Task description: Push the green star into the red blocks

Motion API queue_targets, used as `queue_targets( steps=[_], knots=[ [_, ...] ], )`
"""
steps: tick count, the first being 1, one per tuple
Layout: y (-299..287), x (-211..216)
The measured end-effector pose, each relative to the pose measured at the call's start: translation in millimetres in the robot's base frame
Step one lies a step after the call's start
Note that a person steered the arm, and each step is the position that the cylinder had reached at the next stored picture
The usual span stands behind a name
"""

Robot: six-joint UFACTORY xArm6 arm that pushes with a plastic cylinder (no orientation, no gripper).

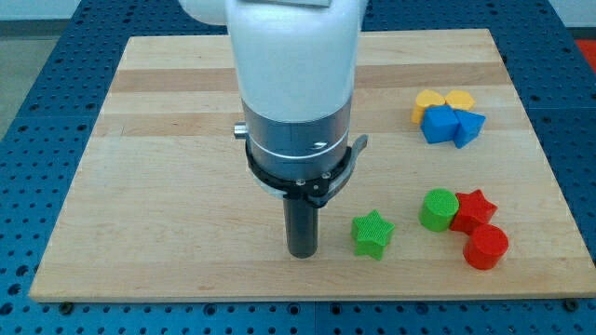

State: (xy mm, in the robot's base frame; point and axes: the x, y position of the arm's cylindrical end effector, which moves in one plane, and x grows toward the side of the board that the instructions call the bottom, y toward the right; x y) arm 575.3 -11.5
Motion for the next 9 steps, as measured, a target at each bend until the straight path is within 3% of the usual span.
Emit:
queue_targets(
  steps=[3, 6, 9],
  knots=[
    [81, -3],
    [59, -25],
    [102, -11]
  ],
)
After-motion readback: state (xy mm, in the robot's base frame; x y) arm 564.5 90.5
